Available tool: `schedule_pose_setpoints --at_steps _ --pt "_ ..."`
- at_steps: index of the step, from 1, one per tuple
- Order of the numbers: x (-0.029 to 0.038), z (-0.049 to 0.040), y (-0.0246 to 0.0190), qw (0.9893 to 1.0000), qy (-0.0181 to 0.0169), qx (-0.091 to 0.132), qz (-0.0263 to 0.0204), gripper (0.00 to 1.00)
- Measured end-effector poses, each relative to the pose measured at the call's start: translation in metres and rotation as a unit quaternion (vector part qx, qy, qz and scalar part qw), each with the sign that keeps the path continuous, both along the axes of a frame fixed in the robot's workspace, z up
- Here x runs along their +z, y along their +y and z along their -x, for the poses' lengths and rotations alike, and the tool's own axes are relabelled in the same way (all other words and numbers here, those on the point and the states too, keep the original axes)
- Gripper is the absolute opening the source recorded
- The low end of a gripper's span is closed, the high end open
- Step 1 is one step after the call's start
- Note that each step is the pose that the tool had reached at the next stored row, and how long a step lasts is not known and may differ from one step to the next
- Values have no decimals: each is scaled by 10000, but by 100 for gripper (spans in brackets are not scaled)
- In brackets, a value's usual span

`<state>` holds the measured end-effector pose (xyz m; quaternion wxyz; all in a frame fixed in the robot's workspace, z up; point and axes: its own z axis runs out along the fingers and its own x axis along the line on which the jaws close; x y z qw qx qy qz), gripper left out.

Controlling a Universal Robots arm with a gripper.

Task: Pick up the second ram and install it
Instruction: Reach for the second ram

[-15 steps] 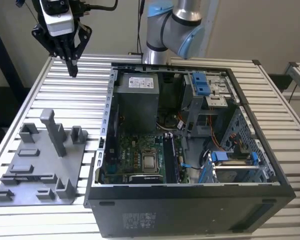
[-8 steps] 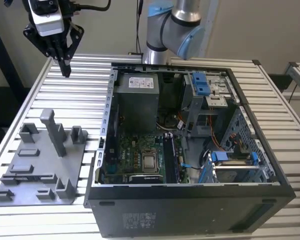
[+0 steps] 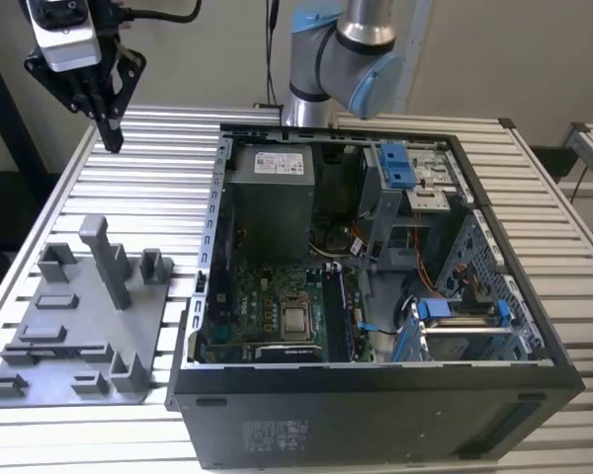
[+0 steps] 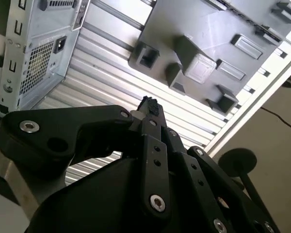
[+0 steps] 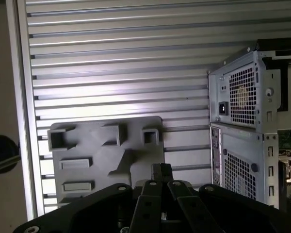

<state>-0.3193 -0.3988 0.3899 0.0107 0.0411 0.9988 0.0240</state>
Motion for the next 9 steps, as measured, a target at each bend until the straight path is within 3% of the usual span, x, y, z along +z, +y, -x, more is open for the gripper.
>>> schedule_pose_setpoints --at_steps 9 --pt "-9 202 0 10000 0 84 0 11"
